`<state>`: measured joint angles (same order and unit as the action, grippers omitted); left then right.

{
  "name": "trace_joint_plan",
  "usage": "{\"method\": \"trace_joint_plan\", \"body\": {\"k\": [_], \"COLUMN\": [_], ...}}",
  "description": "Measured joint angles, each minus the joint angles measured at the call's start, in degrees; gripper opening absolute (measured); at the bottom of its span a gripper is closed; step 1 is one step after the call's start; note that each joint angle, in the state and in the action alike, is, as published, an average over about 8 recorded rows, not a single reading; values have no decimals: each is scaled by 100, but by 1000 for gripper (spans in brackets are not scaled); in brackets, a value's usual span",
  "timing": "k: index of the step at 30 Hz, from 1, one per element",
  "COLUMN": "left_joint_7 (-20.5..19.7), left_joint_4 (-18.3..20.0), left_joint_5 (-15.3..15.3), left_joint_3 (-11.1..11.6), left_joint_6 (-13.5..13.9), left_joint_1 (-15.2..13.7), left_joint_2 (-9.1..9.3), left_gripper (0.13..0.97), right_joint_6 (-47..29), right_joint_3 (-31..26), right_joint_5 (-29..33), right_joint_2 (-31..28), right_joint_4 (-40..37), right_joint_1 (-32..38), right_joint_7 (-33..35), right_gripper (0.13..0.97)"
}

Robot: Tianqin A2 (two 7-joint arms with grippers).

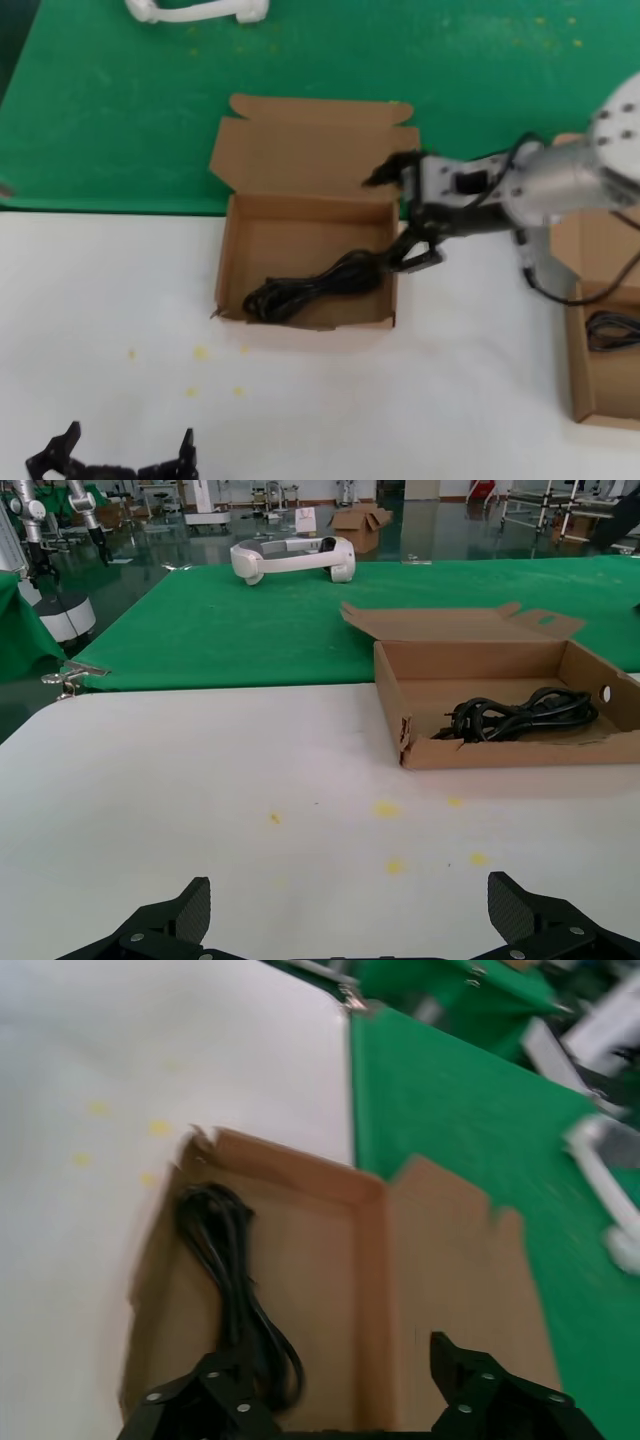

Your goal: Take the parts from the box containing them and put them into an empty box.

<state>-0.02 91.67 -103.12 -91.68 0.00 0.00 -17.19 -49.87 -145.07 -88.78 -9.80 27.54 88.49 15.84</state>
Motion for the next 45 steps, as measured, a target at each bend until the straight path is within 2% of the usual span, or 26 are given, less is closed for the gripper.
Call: {"method": "trace_joint_plan", "body": {"k": [3,11,15,23,32,45], "left_joint_7": [0,0,0,0,0,0], "left_joint_4": [0,0,0,0,0,0], "left_joint_5": [0,0,0,0,0,-1], "left_joint_3": [0,0,0,0,0,0], "left_joint_6": [0,0,0,0,0,0], "left_joint_1": [0,0,0,0,0,0], "left_joint_2": [0,0,0,0,0,0], "left_gripper": [966,966,966,966,966,966], "right_joint_6": [195,694,871,1286,1533,2116], "right_joint_3": [282,1146,1604,2508,2738,3178], "right_joint_5": [241,917,1313,2060,1975,1398], "right_joint_2": [-509,-1835,-2344,-3050,-3022,-2636], "right_joint_4": [764,2773,3623,4937,5154,5366], "right_joint_1": [-298,-1404,-2011,-3216,-3619,-4502], "right_joint_7": [-570,-2075,-2822,-4087,-4130,-3698], "right_gripper": [556,754,754,888,956,966]}}
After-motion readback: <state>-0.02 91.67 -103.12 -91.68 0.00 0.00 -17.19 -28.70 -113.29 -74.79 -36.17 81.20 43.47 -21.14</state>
